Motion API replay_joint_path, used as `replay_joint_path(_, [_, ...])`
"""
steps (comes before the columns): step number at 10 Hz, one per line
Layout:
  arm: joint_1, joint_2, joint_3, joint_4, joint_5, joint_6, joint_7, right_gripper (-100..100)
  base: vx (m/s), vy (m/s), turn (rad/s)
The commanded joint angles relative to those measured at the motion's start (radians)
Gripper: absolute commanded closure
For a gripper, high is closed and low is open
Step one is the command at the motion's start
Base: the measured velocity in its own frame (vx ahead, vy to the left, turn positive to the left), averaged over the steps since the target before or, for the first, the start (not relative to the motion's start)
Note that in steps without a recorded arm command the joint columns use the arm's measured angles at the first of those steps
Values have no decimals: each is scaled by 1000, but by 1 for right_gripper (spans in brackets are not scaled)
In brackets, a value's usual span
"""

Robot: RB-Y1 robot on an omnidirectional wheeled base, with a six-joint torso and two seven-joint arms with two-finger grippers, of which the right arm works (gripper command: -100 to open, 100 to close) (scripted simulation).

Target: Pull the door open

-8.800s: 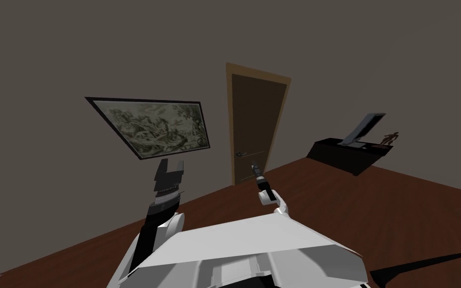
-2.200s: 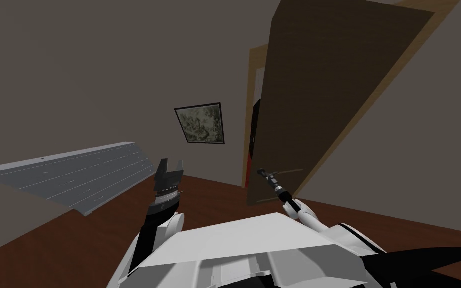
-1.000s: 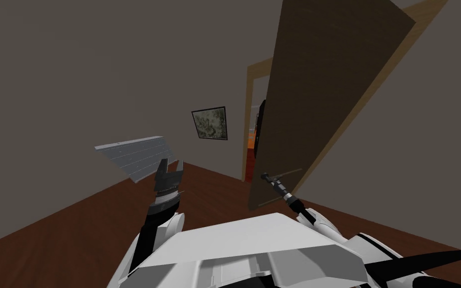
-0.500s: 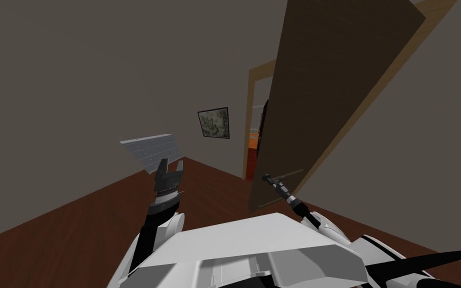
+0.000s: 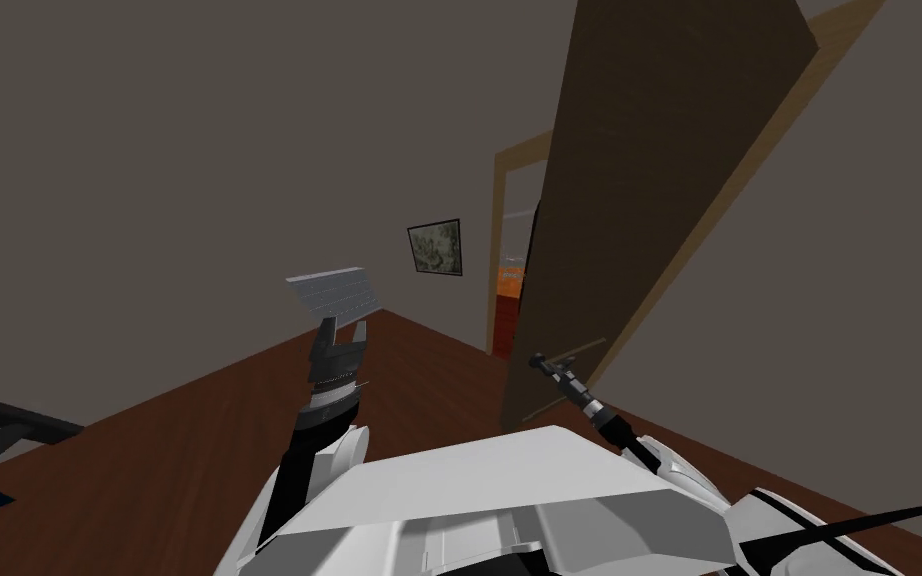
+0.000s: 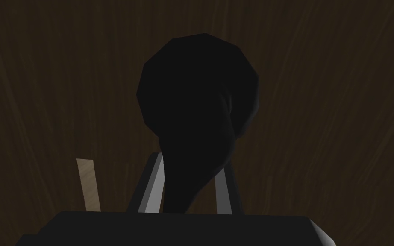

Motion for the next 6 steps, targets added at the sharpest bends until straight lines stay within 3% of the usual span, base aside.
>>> replay_joint_path(1, [0, 0, 0, 0, 0, 0, 0, 100, -49, -23, -5])
replay_joint_path(6, [-1, -6, 3, 27, 0, -29, -4, 100, -196, -100, 189])
